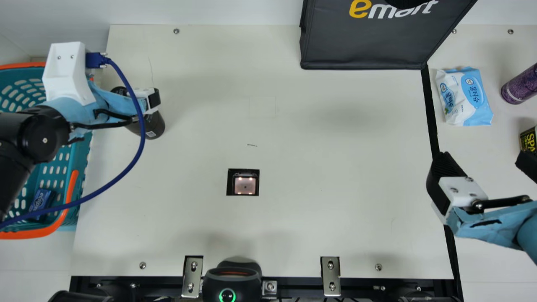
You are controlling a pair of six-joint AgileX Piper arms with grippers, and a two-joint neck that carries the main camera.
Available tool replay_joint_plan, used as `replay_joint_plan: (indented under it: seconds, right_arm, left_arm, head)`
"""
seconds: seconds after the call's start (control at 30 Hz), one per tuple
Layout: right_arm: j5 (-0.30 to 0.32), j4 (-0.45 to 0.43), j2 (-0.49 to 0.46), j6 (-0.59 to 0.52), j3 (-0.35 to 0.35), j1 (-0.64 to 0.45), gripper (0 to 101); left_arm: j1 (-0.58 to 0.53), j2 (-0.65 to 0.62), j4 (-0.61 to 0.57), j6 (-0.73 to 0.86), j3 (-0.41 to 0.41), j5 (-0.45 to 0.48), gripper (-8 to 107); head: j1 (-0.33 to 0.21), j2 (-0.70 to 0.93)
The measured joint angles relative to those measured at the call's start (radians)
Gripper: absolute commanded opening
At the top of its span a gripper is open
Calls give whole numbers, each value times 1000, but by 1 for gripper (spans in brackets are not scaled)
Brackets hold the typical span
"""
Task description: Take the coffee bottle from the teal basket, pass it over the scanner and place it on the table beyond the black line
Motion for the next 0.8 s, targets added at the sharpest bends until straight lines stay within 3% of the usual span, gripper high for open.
replay_joint_plan:
  seconds: [0.33,0.8]
  right_arm:
    - [0,0,0,0,0,0,95]
    - [1,0,0,0,0,0,95]
  left_arm:
    - [-10,-16,10,-36,7,1,-8]
    - [-100,-147,76,-165,-50,178,-8]
  head:
    - [0,-2]
    - [0,0]
